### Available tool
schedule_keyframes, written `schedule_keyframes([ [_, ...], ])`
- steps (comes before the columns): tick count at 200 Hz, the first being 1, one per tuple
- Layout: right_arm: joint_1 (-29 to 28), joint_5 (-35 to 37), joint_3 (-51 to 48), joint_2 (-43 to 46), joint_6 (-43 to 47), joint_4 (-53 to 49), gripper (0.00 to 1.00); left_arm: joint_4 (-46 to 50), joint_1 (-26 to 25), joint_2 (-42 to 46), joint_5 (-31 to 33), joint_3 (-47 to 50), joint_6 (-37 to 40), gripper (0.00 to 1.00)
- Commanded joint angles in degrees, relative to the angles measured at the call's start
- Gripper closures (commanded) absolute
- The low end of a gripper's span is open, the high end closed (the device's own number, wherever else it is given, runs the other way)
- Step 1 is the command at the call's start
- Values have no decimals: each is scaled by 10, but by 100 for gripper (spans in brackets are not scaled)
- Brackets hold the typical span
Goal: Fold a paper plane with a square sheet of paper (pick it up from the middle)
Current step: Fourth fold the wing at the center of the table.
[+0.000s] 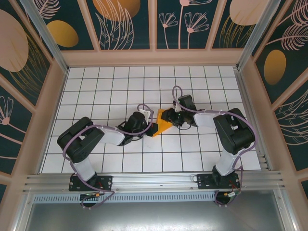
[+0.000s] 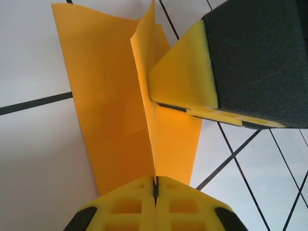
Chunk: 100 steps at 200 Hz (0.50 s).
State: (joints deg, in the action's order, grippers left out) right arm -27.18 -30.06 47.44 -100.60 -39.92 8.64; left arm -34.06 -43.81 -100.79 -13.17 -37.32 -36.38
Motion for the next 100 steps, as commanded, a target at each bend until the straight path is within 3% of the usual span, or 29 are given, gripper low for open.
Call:
schedule_keyframes([
  [1,5,-4,-11,-8,-2,8,55,39,4,-17,-19,-26,-9,96],
  [100,17,-7,-44,6,-14,38,53,74,15,-39,-35,-48,-26,97],
])
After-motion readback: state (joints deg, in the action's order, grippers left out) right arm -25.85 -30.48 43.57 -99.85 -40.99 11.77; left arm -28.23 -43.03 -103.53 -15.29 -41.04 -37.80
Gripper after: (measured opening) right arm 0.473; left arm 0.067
